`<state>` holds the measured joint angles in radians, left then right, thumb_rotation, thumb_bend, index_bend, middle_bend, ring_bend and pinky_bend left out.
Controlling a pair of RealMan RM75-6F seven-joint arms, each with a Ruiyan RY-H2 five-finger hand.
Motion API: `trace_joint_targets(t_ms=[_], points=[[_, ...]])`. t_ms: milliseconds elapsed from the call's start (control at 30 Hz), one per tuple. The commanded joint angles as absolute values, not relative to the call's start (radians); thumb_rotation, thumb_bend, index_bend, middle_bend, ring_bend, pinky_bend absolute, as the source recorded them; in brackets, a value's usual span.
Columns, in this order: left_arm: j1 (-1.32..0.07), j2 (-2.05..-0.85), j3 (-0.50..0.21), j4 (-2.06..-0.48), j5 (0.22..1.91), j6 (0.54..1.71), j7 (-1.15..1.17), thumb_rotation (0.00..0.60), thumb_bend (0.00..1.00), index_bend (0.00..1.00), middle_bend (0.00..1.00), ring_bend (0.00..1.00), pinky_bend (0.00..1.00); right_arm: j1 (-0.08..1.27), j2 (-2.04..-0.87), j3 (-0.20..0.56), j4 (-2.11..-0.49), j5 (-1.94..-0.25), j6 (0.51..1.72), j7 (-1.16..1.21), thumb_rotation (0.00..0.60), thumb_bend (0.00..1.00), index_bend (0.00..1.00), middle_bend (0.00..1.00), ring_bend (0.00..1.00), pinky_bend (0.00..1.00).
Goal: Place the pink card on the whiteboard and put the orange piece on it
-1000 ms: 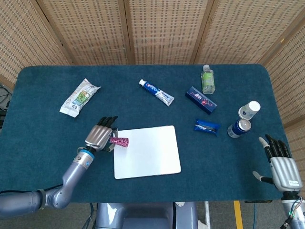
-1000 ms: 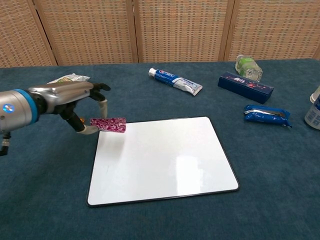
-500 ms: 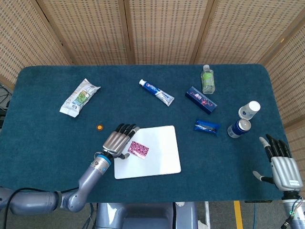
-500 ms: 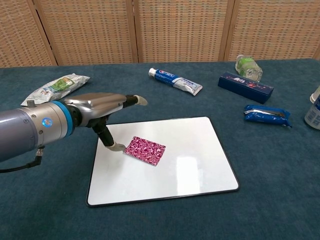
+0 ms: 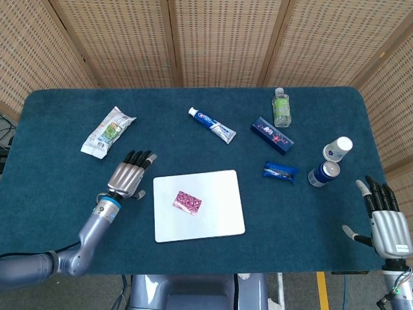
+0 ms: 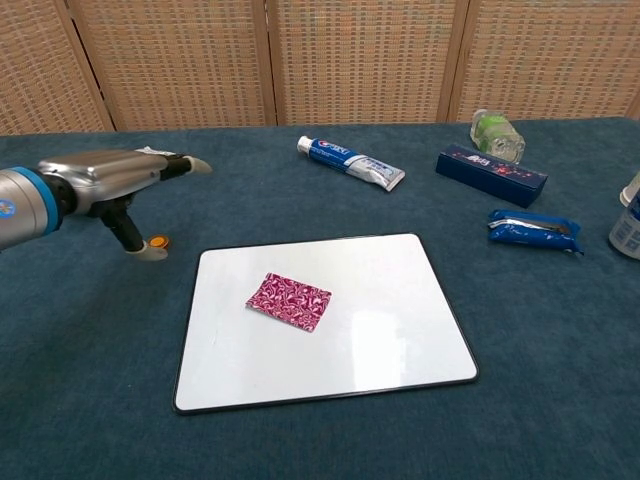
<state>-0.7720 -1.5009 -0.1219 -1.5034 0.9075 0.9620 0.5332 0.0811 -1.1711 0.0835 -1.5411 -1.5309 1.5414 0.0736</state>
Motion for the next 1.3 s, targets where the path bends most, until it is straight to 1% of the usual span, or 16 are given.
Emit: trace_joint_targets(t_ms=[33, 100, 267, 433, 667, 867, 1300], points=[[-0.750, -1.488, -0.100, -1.394, 0.949, 0.906, 0.436, 0.600, 0.26, 0.01, 0.00, 0.00, 0.00, 0.078, -1.185, 0.087, -1.524, -1.543, 1.556, 0.082, 0.600, 0.00, 0.00, 0.00, 0.00, 0.00], [-0.744, -1.496, -0.095, -1.341, 0.974, 0.885, 0.390, 0.600, 0.27, 0.04, 0.00, 0.00, 0.00, 0.077, -1.187, 0.087, -1.521, -1.544, 1.557, 0.080, 0.600, 0.00, 0.00, 0.00, 0.00, 0.00], [-0.738, -1.535, -0.093, -1.203, 1.032, 0.839, 0.277, 0.600, 0.29, 0.19, 0.00, 0.00, 0.00, 0.078, -1.188, 0.087, -1.522, -1.542, 1.555, 0.072, 0.600, 0.00, 0.00, 0.00, 0.00, 0.00], [-0.737, -1.574, -0.093, -1.106, 1.085, 0.818, 0.197, 0.600, 0.30, 0.26, 0.00, 0.00, 0.00, 0.077, -1.189, 0.087, -1.521, -1.542, 1.556, 0.067, 0.600, 0.00, 0.00, 0.00, 0.00, 0.00], [-0.740, -1.608, -0.092, -1.048, 1.127, 0.810, 0.168, 0.600, 0.31, 0.28, 0.00, 0.00, 0.00, 0.076, -1.189, 0.087, -1.521, -1.542, 1.558, 0.067, 0.600, 0.00, 0.00, 0.00, 0.00, 0.00], [-0.745, -1.627, -0.101, -1.032, 1.144, 0.806, 0.150, 0.600, 0.35, 0.30, 0.00, 0.00, 0.00, 0.077, -1.188, 0.087, -1.521, -1.542, 1.556, 0.069, 0.600, 0.00, 0.00, 0.00, 0.00, 0.00], [-0.762, -1.657, -0.123, -1.009, 1.138, 0.787, 0.188, 0.600, 0.35, 0.33, 0.00, 0.00, 0.00, 0.077, -1.185, 0.086, -1.525, -1.537, 1.549, 0.073, 0.600, 0.00, 0.00, 0.00, 0.00, 0.00]])
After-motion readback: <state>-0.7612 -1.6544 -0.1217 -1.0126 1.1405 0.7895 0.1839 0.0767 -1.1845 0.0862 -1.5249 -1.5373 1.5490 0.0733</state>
